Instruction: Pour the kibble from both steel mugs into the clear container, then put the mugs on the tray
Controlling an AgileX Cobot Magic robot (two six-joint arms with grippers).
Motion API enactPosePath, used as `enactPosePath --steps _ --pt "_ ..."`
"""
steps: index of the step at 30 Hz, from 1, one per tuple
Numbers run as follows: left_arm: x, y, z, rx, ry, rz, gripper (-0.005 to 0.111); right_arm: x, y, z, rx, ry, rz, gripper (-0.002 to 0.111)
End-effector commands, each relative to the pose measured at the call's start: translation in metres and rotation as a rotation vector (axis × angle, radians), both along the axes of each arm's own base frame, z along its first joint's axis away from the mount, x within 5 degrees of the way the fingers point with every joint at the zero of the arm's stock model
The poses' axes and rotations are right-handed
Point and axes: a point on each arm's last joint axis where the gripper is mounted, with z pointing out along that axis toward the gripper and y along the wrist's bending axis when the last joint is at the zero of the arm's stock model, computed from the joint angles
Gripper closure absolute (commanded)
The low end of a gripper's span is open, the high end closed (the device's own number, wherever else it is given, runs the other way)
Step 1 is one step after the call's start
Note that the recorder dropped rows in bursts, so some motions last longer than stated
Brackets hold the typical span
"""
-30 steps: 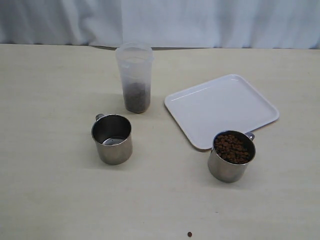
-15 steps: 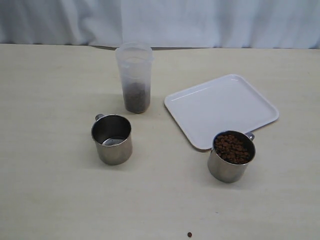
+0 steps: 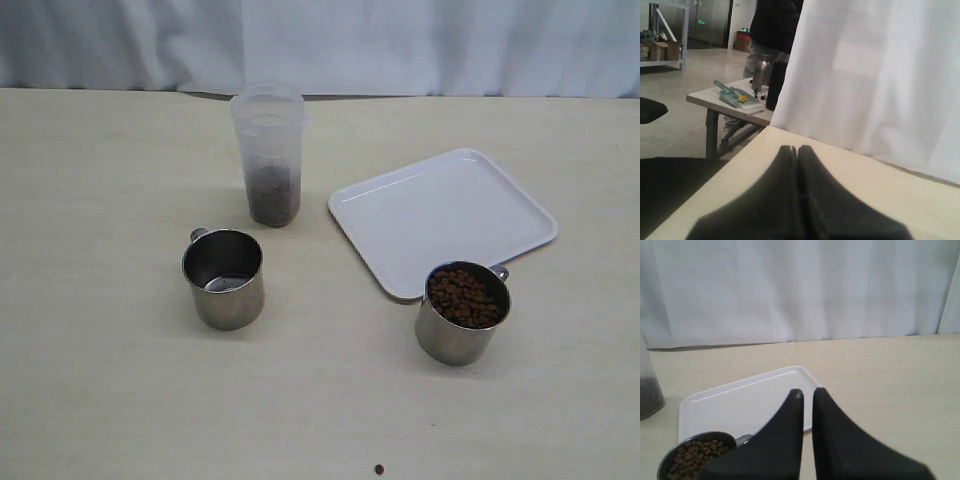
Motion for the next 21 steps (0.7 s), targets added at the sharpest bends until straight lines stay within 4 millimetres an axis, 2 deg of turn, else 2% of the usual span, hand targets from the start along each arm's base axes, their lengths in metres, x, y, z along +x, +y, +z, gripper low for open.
enactPosePath --steps 1,3,7,21 --pt "-0.001 0.003 -0.009 -0.084 0.066 0.036 0.107 0.000 0.000 -0.001 -0.007 -0.002 0.004 0.103" --pt "-0.002 0.003 -0.015 -0.244 0.092 0.050 0.107 0.000 0.000 -0.001 -0.007 -0.002 0.004 0.103" --pt "-0.003 0.002 -0.020 -0.316 0.124 0.063 0.107 0.000 0.000 -0.001 -0.007 -0.002 0.004 0.103" --pt "-0.003 0.002 -0.020 -0.314 0.124 0.063 0.107 0.000 0.000 0.001 -0.036 -0.029 0.008 0.103"
